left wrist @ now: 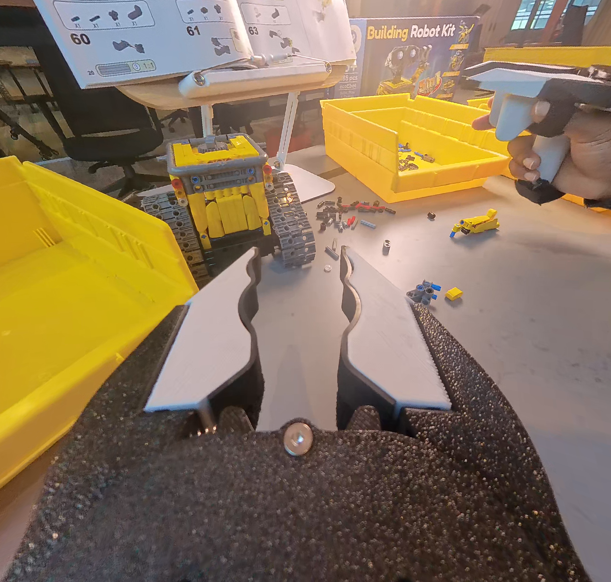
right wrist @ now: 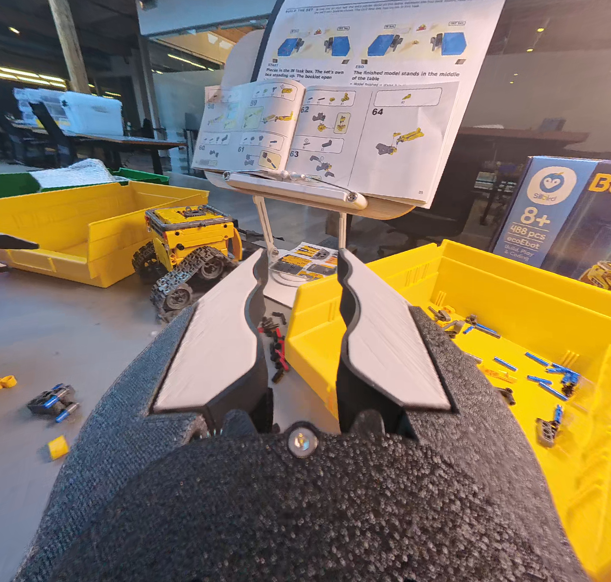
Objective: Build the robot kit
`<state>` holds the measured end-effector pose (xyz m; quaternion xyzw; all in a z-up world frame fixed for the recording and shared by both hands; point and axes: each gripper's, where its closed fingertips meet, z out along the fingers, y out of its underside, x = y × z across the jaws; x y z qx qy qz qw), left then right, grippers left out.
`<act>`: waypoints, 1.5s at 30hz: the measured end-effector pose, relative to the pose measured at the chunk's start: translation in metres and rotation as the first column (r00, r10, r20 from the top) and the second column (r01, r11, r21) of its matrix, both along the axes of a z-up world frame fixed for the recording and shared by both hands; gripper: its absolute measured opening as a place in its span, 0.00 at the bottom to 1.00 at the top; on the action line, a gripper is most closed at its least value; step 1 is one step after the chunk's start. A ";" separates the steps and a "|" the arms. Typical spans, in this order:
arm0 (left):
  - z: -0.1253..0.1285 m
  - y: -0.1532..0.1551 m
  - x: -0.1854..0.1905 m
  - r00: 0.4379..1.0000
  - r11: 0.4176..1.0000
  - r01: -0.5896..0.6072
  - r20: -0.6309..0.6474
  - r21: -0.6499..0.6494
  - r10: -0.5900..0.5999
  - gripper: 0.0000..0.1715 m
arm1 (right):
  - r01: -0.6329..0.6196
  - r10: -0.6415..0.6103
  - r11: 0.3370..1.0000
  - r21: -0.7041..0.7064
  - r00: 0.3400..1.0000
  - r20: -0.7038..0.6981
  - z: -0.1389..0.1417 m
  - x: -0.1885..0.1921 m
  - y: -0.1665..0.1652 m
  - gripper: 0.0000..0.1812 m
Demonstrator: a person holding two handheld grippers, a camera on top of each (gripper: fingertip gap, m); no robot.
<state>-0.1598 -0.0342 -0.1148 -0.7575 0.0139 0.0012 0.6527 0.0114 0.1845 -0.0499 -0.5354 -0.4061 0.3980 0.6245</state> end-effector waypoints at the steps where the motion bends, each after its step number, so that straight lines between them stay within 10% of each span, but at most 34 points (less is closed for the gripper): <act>1: 0.000 0.000 0.000 1.000 1.000 -0.002 0.002 0.000 0.002 0.27 | 0.034 -0.034 0.999 0.007 0.999 0.014 0.001 0.003 0.008 0.23; 9: 0.001 -0.001 0.001 1.000 1.000 0.003 0.023 -0.009 -0.003 0.31 | 0.271 -0.269 0.962 0.031 0.961 -0.057 0.081 0.070 0.080 0.17; 17: 0.011 -0.001 0.006 1.000 0.999 0.024 -0.005 0.035 -0.024 0.36 | 0.345 -0.342 0.938 -0.032 0.937 0.065 0.095 0.111 0.139 0.18; 26: 0.016 0.001 0.012 0.997 0.996 0.072 -0.039 0.051 -0.070 0.53 | 0.470 -0.425 0.883 -0.012 0.808 0.408 0.032 0.170 0.199 0.21; 34: 0.007 0.003 0.026 0.986 0.987 0.160 0.041 -0.021 -0.159 0.60 | 0.549 -0.213 0.804 -0.228 0.625 0.751 -0.078 0.252 0.215 0.29; 45: -0.006 0.003 0.034 0.972 0.979 0.200 -0.124 -0.023 -0.202 0.29 | 0.479 -0.005 0.786 -0.392 0.638 0.770 -0.127 0.244 0.203 0.14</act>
